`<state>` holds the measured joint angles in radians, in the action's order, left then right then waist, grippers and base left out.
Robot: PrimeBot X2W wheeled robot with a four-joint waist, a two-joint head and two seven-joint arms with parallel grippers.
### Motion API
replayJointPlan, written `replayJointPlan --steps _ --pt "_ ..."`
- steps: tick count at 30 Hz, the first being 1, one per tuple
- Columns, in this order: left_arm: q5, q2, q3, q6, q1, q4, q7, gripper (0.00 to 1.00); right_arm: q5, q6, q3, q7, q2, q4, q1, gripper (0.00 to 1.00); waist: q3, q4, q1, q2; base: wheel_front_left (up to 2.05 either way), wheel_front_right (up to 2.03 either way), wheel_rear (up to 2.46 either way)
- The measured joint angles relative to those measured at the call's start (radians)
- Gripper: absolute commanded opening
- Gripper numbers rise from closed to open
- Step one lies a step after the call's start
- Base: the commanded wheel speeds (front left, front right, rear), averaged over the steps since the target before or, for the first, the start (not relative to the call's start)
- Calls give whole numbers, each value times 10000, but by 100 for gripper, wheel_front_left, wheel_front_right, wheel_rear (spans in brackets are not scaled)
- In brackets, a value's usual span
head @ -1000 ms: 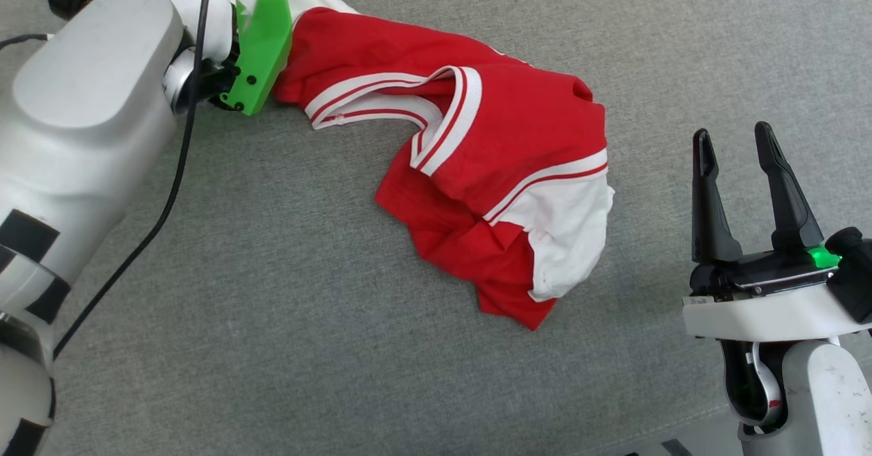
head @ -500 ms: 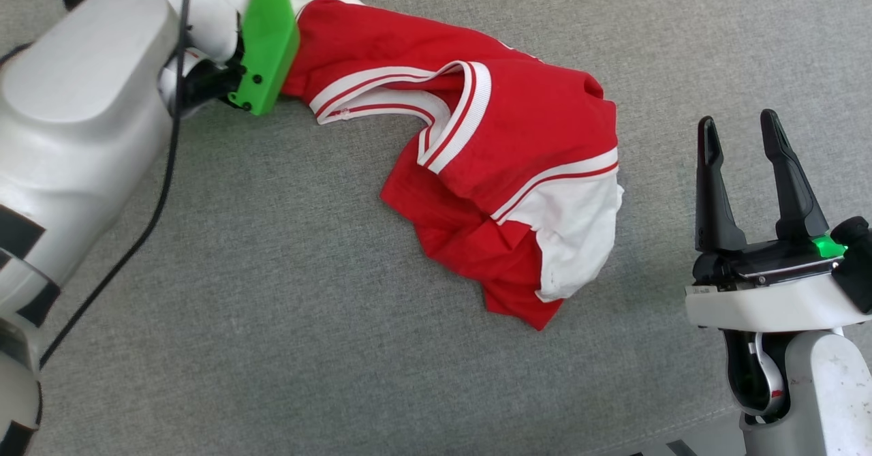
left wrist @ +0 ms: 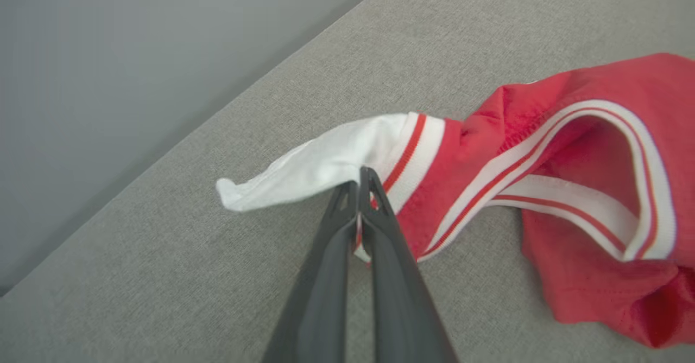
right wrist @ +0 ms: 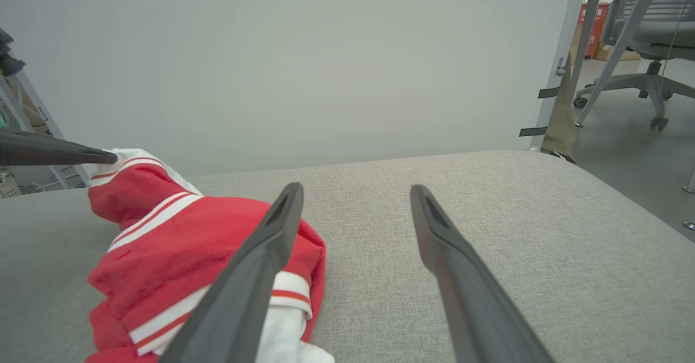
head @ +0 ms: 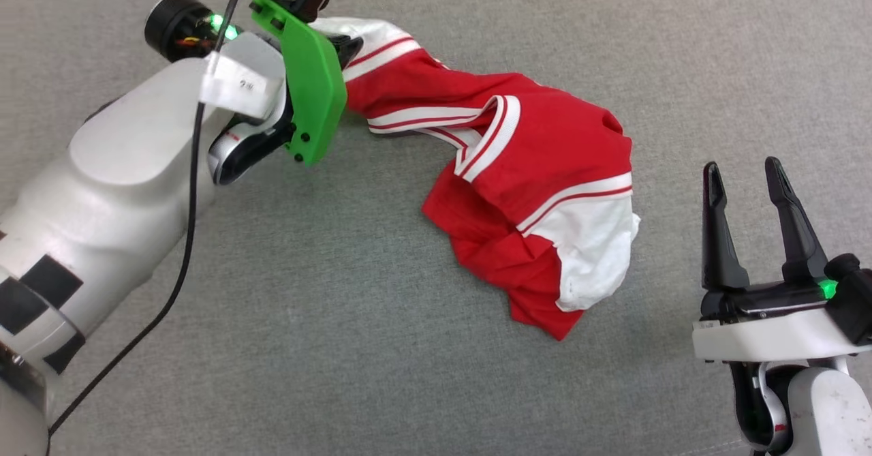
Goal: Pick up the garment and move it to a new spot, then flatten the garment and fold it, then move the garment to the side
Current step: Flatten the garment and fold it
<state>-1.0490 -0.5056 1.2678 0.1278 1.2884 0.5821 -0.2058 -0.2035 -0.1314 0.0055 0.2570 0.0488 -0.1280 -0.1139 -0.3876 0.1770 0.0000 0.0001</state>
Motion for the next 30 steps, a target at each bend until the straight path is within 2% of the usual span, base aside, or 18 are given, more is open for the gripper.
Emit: replayJointPlan --steps 6,12,16,23,29,30 --pt "-370 -918 -12 -63 -1767 -535 1396 0 138 0 -213 0 0 40 660 100 896 -681 -1 0 0 0 0" --pt "-771 -1733 -54 -688 -3556 -959 2159 0 242 0 -299 0 0 71 975 100 1511 -1242 -1 0 0 0 0" --pt "-1181 -2034 -33 -1103 -4863 -1448 2512 0 249 0 -337 0 0 73 1100 100 1831 -1524 -1 -1 0 0 0" --pt "-1701 -2069 13 -1599 -6683 -1822 2652 0 270 0 -374 2 0 150 1177 100 2155 -1773 -1 0 0 0 0" --pt "-1753 -1620 -50 -1620 -7313 -1662 2596 0 357 0 -439 0 0 268 1389 100 2358 -1782 -1 0 0 0 0" --pt "-1737 -1544 -56 -1712 -7344 -1582 2725 18 372 0 -464 2 0 274 1435 100 2412 -1790 -1 0 0 0 0"
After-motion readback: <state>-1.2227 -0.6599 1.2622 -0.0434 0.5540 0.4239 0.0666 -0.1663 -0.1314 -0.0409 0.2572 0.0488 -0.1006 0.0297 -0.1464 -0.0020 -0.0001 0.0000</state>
